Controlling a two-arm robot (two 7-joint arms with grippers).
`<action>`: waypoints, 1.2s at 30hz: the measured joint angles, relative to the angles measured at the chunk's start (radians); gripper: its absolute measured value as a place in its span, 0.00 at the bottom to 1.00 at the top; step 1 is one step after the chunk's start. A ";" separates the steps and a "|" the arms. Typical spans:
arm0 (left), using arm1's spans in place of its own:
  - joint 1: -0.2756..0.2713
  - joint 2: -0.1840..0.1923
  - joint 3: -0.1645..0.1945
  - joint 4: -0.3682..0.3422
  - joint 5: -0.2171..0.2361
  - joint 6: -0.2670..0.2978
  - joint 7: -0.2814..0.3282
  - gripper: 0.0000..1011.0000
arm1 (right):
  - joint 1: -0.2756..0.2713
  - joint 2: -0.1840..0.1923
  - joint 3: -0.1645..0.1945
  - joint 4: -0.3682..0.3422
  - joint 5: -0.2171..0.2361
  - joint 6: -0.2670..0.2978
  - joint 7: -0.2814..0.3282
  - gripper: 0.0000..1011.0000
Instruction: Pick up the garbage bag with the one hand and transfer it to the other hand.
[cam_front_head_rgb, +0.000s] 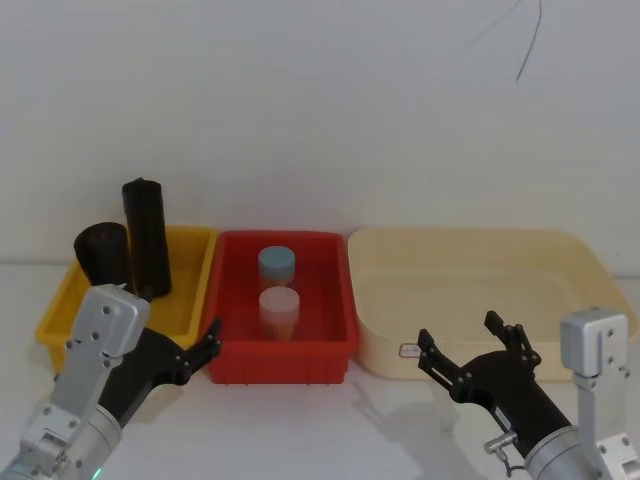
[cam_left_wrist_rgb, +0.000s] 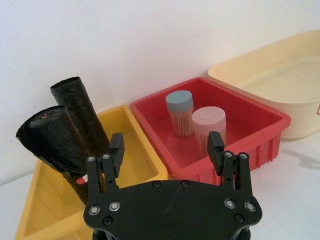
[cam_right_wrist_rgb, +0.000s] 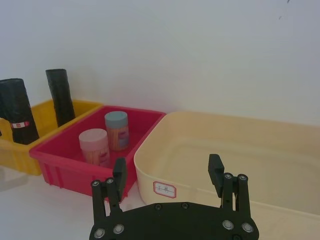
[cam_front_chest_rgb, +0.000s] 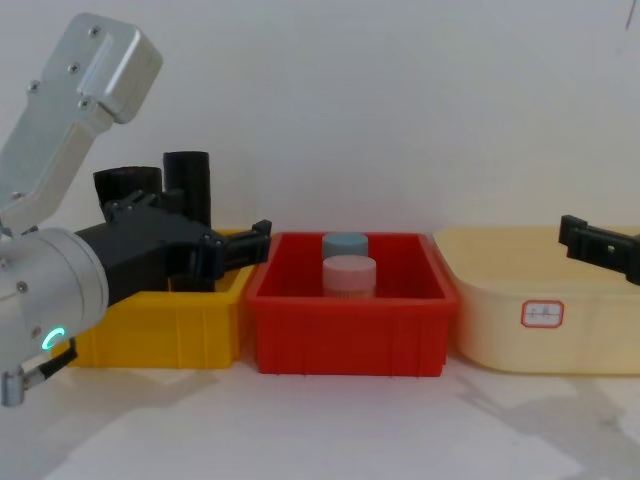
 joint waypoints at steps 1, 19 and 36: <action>0.000 0.000 0.000 0.000 0.000 0.000 0.000 0.99 | 0.000 0.000 0.000 0.000 0.000 0.000 0.000 0.99; 0.005 0.002 -0.003 -0.003 0.001 0.001 0.001 0.99 | 0.000 0.000 0.000 0.000 0.000 0.000 0.000 0.99; 0.092 0.035 -0.082 -0.052 -0.002 0.043 0.061 0.99 | 0.000 0.000 0.000 0.000 0.000 0.000 0.000 0.99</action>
